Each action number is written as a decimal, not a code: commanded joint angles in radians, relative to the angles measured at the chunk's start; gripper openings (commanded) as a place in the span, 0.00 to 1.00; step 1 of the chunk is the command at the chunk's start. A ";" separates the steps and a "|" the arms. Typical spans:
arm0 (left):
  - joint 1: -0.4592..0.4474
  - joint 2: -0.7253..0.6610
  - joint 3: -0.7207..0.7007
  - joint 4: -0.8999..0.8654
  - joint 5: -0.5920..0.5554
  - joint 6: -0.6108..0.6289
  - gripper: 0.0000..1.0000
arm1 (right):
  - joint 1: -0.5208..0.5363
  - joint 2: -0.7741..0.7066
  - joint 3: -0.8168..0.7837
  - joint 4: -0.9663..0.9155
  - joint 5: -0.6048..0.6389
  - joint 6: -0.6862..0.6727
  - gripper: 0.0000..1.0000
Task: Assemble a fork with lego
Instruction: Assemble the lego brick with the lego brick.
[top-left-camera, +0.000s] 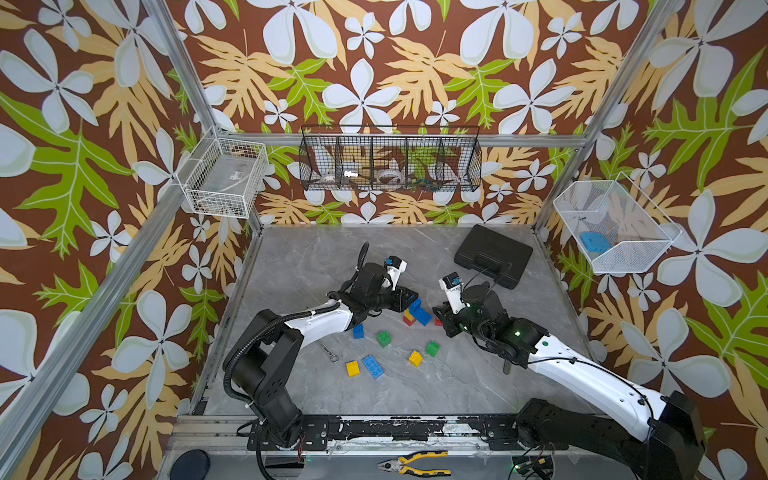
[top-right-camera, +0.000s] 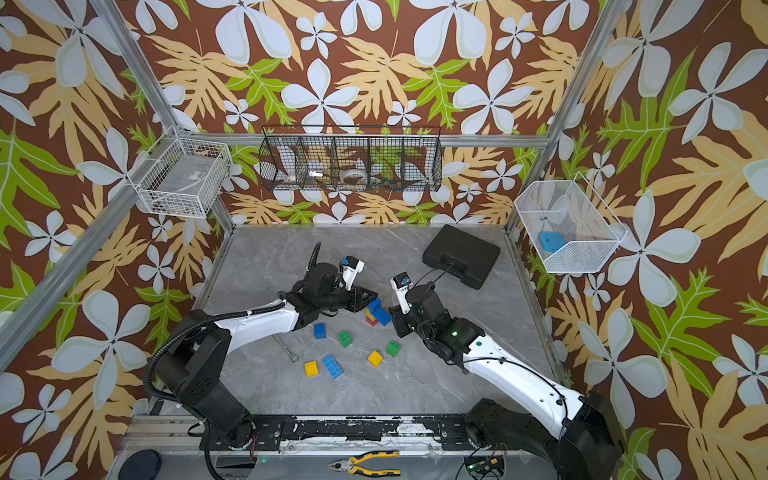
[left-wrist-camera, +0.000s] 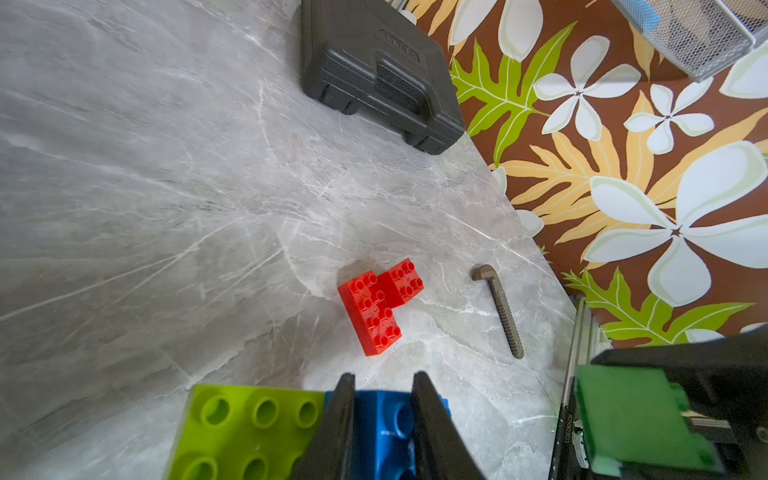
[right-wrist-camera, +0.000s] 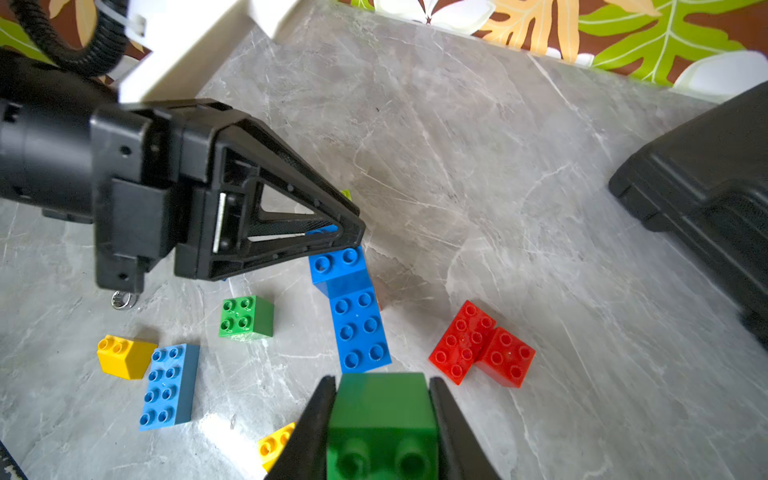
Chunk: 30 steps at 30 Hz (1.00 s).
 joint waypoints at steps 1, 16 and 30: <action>0.002 0.004 -0.021 -0.044 -0.006 -0.012 0.26 | 0.008 -0.047 -0.057 0.171 -0.029 -0.070 0.00; 0.003 -0.021 -0.119 0.073 0.000 -0.068 0.26 | 0.008 0.129 0.079 -0.095 -0.066 -0.248 0.00; 0.005 -0.014 -0.152 0.114 0.013 -0.084 0.26 | 0.008 0.260 0.165 -0.129 -0.076 -0.261 0.00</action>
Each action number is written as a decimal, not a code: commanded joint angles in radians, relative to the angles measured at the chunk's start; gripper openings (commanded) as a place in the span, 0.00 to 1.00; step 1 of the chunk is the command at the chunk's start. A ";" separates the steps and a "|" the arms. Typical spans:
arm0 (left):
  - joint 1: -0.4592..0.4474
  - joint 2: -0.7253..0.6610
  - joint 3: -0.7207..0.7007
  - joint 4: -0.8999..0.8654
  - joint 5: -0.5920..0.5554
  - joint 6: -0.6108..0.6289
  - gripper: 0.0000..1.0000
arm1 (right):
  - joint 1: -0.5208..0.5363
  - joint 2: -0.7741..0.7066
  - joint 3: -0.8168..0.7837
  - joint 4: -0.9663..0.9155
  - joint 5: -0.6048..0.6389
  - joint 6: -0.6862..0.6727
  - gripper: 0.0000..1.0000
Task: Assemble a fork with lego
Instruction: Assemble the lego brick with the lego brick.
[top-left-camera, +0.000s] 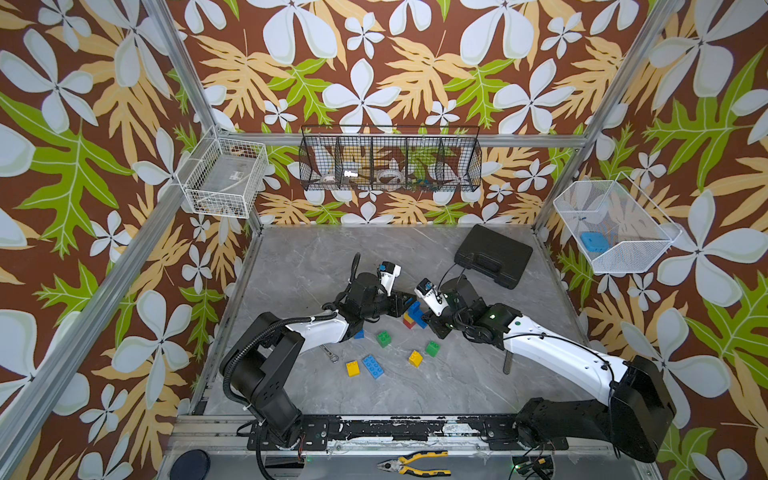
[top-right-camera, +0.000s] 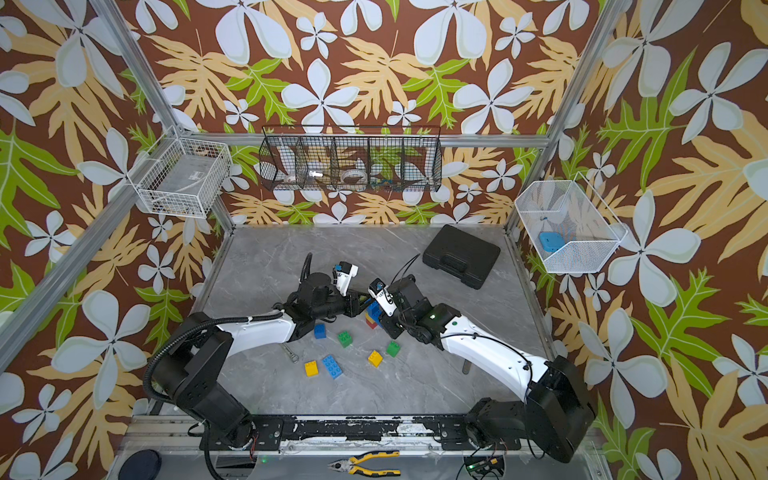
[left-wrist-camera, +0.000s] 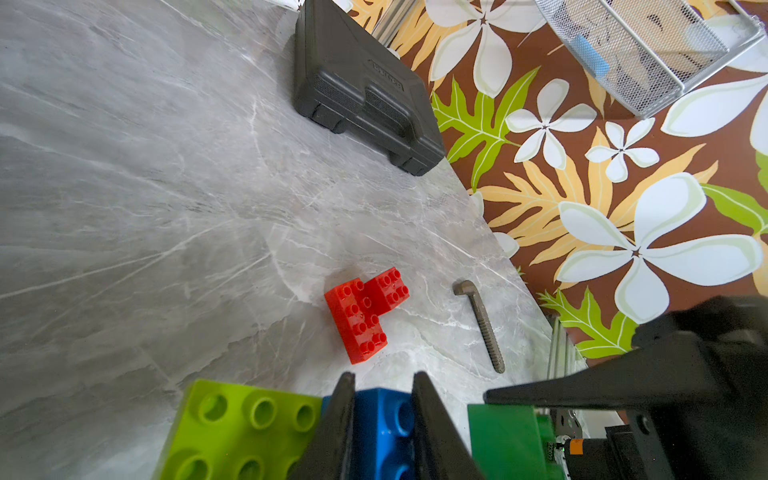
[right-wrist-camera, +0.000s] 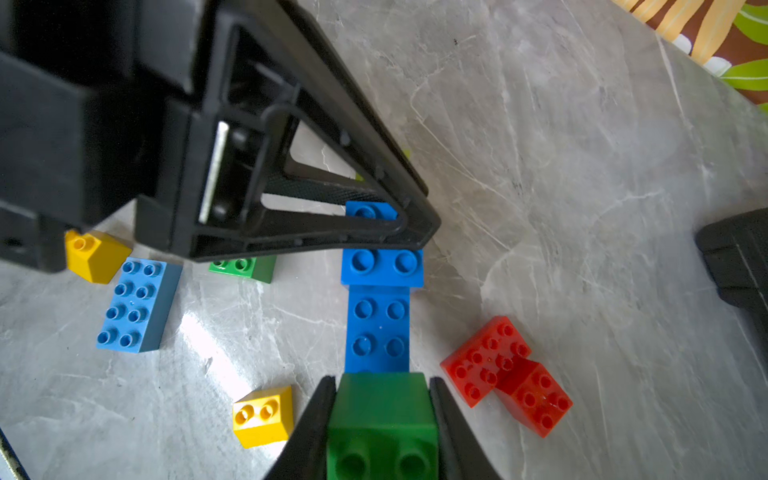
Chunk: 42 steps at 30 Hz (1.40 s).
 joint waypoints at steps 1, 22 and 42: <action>0.003 0.006 -0.008 -0.122 0.006 0.008 0.26 | 0.000 0.023 0.029 -0.035 0.015 -0.005 0.00; 0.004 0.008 -0.007 -0.122 0.004 0.005 0.26 | -0.003 0.156 0.133 -0.121 -0.030 0.035 0.00; 0.005 0.009 -0.008 -0.126 0.001 0.007 0.25 | -0.018 0.182 0.109 -0.101 -0.057 0.051 0.00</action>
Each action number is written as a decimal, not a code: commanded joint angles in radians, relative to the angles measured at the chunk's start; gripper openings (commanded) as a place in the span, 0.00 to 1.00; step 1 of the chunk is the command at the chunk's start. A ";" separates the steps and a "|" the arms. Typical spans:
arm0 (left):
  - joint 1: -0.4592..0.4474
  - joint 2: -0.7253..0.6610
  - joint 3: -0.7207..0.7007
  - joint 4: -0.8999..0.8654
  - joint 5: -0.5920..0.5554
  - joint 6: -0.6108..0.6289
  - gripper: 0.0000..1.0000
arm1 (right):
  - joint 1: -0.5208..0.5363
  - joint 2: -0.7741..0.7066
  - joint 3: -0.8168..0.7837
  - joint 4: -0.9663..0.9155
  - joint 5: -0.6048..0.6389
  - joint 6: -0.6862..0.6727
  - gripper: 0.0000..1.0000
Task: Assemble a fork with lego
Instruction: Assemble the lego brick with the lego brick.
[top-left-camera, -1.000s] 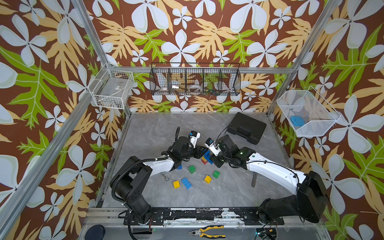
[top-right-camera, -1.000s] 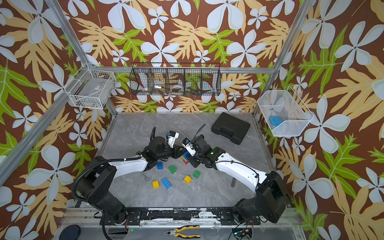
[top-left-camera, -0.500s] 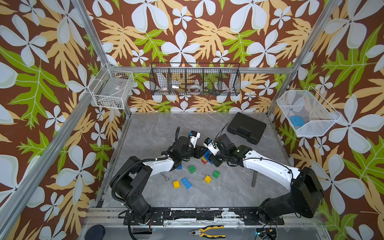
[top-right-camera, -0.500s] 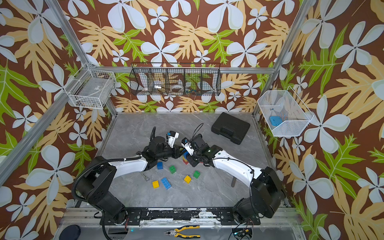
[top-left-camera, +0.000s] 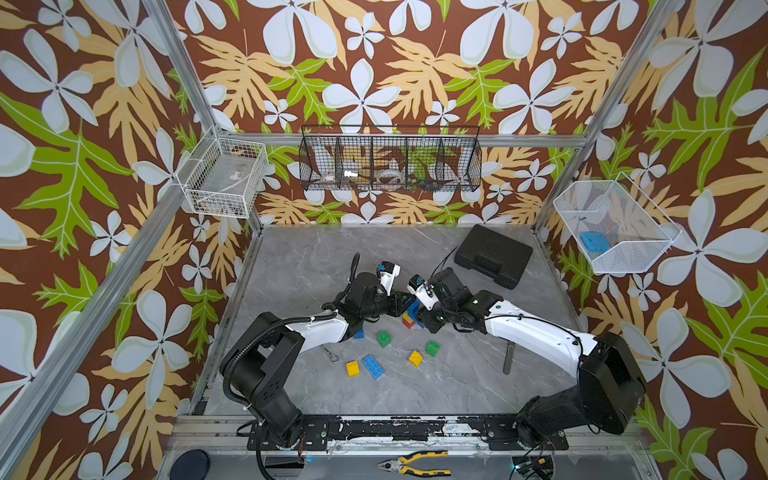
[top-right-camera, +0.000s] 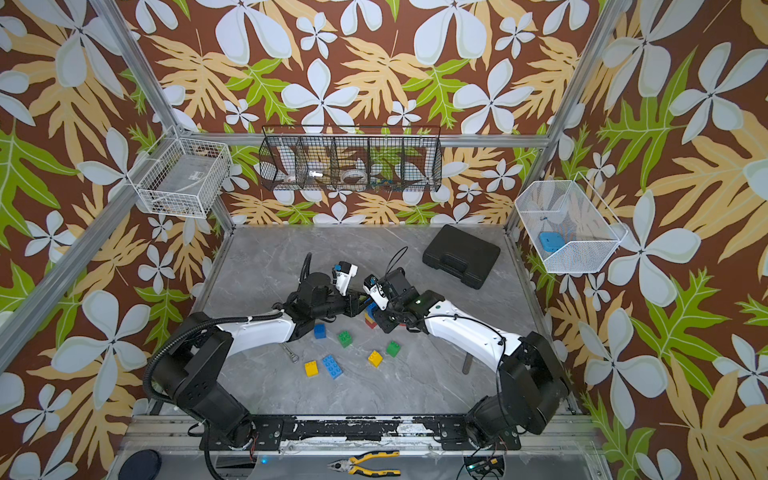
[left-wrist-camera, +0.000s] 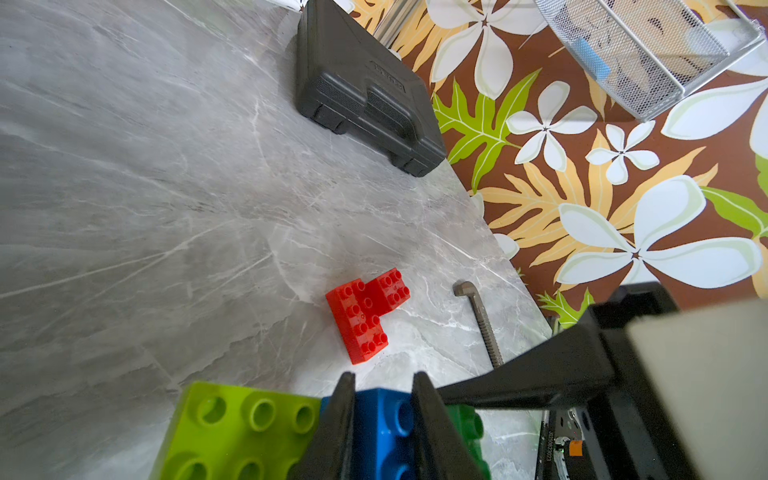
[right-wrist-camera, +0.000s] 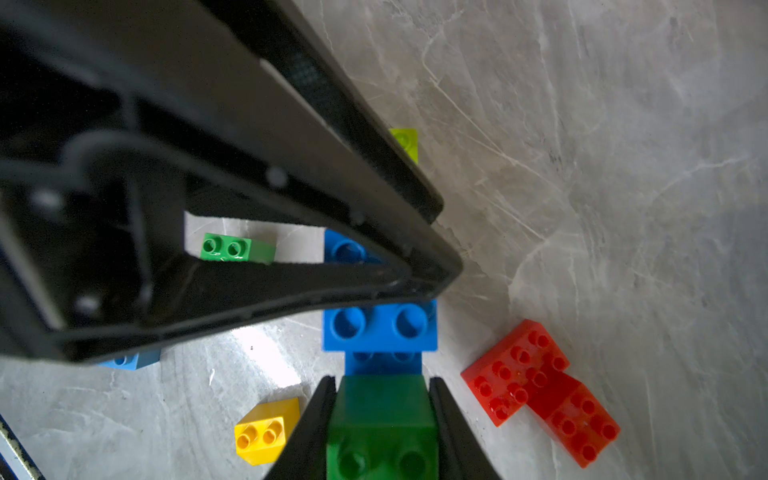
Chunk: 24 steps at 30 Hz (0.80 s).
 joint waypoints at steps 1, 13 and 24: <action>0.000 0.009 -0.008 -0.125 0.002 0.009 0.25 | -0.002 0.010 -0.009 -0.028 -0.013 0.000 0.00; 0.000 0.004 -0.019 -0.125 -0.005 0.012 0.25 | -0.002 -0.004 -0.044 -0.005 -0.011 -0.016 0.00; 0.002 0.003 -0.020 -0.125 -0.004 0.012 0.25 | -0.002 -0.021 -0.072 0.020 -0.013 0.044 0.00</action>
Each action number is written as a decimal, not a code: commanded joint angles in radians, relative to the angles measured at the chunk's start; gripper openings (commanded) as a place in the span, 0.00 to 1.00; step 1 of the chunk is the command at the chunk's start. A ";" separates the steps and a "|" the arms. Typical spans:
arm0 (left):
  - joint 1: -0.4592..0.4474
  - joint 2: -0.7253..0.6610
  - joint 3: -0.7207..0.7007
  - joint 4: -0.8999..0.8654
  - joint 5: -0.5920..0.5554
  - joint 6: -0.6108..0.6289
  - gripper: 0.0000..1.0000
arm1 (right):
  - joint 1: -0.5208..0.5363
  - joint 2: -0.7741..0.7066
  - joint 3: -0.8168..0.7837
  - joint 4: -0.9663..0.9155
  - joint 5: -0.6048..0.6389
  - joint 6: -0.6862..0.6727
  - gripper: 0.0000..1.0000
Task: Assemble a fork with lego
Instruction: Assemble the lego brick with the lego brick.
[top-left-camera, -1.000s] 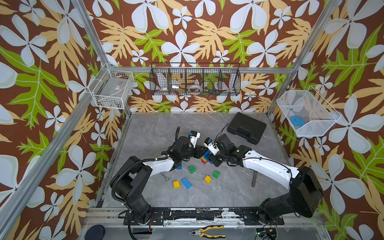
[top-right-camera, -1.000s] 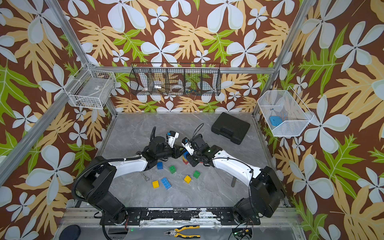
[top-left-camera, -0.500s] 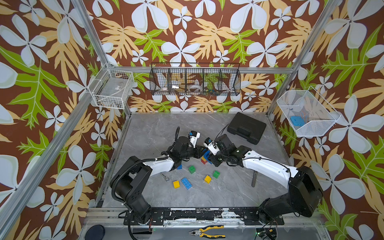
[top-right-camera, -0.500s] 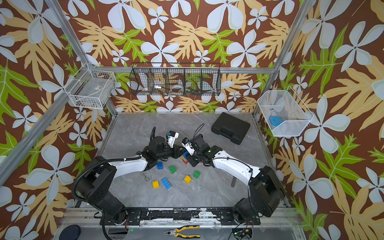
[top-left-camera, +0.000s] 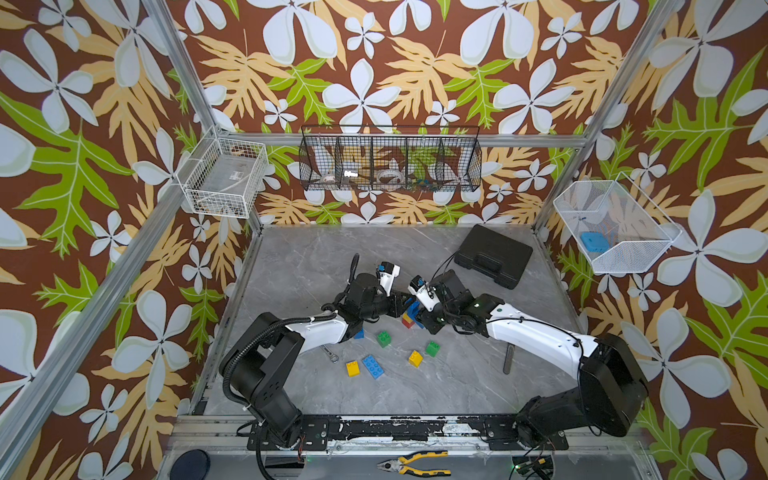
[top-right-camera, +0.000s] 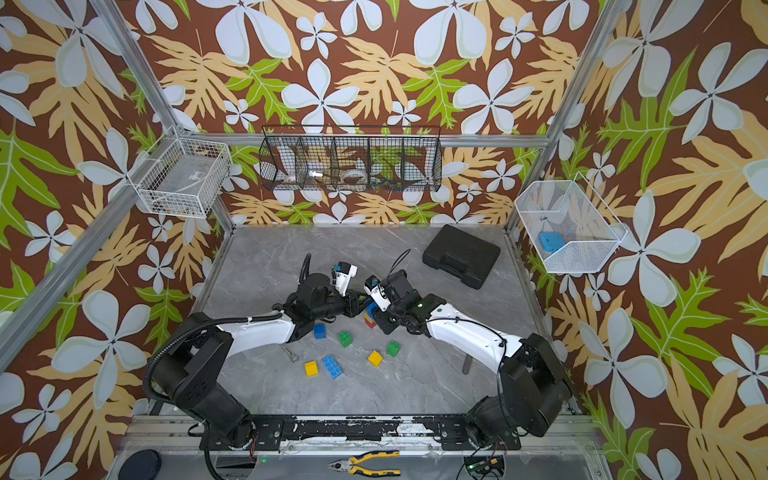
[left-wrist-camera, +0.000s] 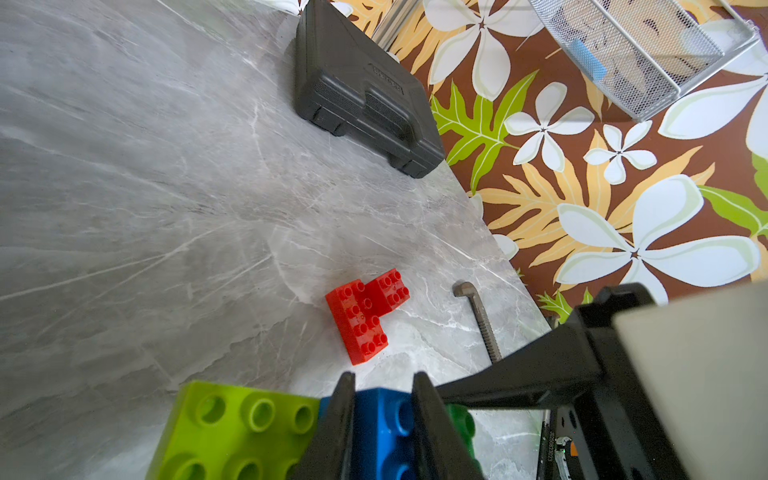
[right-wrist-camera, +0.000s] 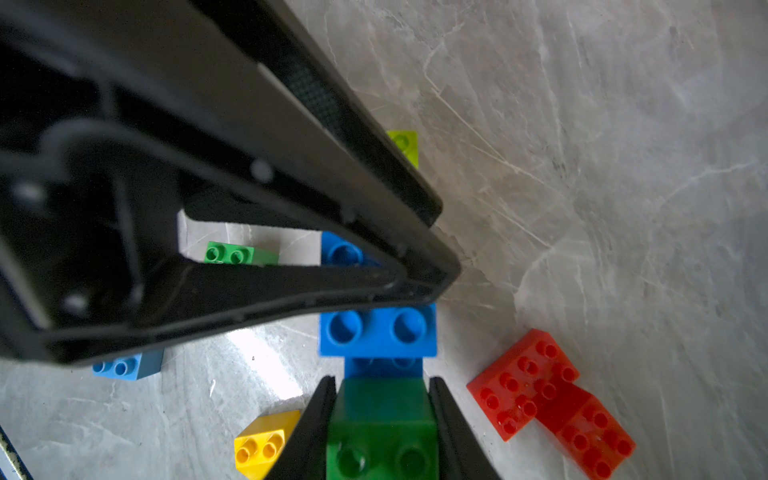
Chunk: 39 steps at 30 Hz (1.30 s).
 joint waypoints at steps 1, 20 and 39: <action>0.002 0.005 -0.008 -0.141 -0.004 0.009 0.25 | 0.000 -0.002 -0.022 -0.048 0.002 0.035 0.00; 0.003 -0.003 -0.012 -0.140 -0.009 0.004 0.25 | 0.008 -0.002 -0.047 -0.045 0.061 0.010 0.00; 0.003 -0.024 -0.022 -0.149 -0.021 0.003 0.25 | 0.014 0.008 -0.062 -0.045 0.072 0.000 0.00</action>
